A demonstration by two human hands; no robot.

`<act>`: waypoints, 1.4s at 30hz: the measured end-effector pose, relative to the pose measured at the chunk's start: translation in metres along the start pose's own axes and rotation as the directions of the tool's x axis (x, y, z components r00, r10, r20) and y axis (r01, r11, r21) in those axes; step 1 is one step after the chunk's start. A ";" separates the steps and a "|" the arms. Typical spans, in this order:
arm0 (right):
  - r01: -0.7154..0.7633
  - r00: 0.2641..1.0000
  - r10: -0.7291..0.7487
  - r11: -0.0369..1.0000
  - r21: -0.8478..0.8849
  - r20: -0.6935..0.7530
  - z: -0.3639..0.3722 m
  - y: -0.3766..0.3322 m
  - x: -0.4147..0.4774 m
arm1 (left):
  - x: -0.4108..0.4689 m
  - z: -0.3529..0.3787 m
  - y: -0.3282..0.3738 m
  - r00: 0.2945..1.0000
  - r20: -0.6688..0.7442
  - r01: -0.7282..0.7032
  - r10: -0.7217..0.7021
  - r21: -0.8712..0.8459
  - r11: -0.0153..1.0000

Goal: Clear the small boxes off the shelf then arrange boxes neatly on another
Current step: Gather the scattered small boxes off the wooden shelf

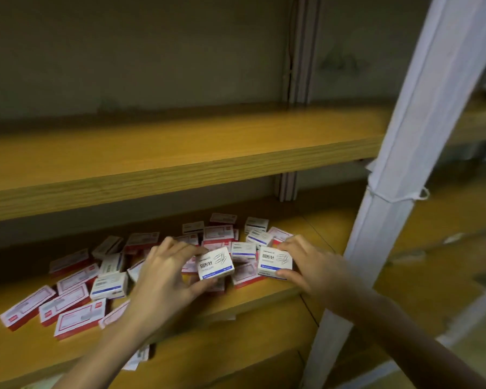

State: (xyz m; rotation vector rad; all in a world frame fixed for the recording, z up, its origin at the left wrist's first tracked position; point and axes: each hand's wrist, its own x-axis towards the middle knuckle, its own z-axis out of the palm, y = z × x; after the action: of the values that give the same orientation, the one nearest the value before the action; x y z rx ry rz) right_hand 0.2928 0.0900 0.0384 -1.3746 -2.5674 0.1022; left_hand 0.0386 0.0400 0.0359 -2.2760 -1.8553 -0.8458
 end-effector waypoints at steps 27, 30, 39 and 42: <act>-0.132 0.988 0.123 0.987 -0.096 -0.094 -0.106 0.290 -0.226 | 0.059 0.137 0.332 0.975 0.052 -0.207 0.218 -0.159 0.965; -0.143 0.986 0.133 0.985 -0.096 -0.102 -0.109 0.328 -0.232 | 0.080 0.161 0.352 0.973 0.063 -0.211 0.222 -0.142 0.967; -0.136 0.990 0.130 0.986 -0.099 -0.063 -0.111 0.453 -0.193 | 0.164 0.249 0.381 0.988 0.053 -0.142 0.148 -0.104 0.984; -0.082 0.996 0.078 0.991 -0.105 -0.043 -0.111 0.487 -0.157 | 0.193 0.273 0.380 0.995 0.061 -0.077 0.083 -0.101 0.992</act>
State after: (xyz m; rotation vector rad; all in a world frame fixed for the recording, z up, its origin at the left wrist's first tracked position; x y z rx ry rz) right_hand 0.7982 0.2268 0.0386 -1.5018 -2.5188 -0.0486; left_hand 0.5098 0.2195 -0.0014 -2.4468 -1.7713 -0.8808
